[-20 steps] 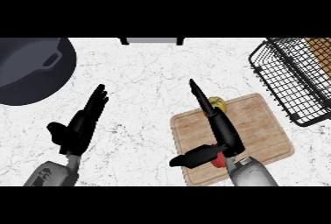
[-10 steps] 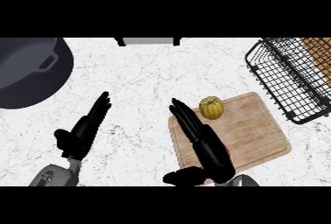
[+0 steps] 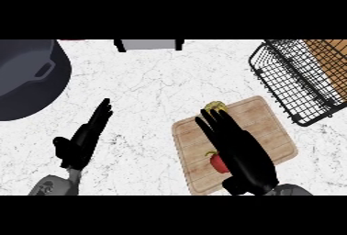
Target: Pick the bell pepper from the cutting board and place it in the tiered basket
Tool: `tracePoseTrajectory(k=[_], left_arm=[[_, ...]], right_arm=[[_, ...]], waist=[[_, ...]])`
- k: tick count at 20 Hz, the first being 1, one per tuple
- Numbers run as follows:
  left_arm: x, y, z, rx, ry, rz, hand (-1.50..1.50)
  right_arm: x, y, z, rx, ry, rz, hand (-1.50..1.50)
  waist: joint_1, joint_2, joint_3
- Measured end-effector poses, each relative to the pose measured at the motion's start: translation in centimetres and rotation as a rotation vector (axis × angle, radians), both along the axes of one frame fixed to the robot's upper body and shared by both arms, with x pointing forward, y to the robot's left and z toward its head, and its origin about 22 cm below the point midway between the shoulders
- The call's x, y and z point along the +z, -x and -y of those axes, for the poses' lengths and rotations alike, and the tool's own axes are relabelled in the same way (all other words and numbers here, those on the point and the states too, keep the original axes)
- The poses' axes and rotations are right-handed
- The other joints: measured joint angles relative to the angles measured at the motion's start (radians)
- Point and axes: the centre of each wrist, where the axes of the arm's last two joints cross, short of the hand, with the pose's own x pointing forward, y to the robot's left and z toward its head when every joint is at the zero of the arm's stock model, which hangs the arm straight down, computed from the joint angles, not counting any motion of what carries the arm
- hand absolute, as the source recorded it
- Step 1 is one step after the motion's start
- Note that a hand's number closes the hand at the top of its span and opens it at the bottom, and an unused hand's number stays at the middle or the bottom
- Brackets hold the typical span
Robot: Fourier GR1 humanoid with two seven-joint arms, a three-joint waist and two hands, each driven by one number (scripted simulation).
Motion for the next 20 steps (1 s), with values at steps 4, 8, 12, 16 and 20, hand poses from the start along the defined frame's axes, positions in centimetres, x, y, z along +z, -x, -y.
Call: tracePoseTrajectory(k=[4,8,12,16,20], left_arm=[[0.1,0.0,-0.4,0.000,-0.001,0.005,0.00],[0.1,-0.1,0.1,-0.012,0.009,0.014,0.00],[0.2,-0.3,0.5,-0.026,0.014,0.022,0.00],[0.5,-1.0,0.6,-0.032,0.012,0.024,0.00],[0.3,-1.0,0.5,-0.034,0.010,0.027,0.00]], right_arm=[[2.1,2.8,-1.3,-0.042,0.199,-0.039,-1.50],[4.4,6.4,-3.3,-0.093,0.298,-0.067,-1.50],[5.8,9.0,-5.2,-0.102,0.291,-0.061,-1.50],[5.9,9.2,-6.1,-0.152,0.285,-0.004,-1.50],[4.8,8.7,-6.3,-0.222,0.354,0.005,-1.50]], waist=[[0.006,0.004,0.002],[0.020,0.013,0.006],[0.034,0.020,0.008],[0.041,0.024,0.009],[0.044,0.026,0.010]])
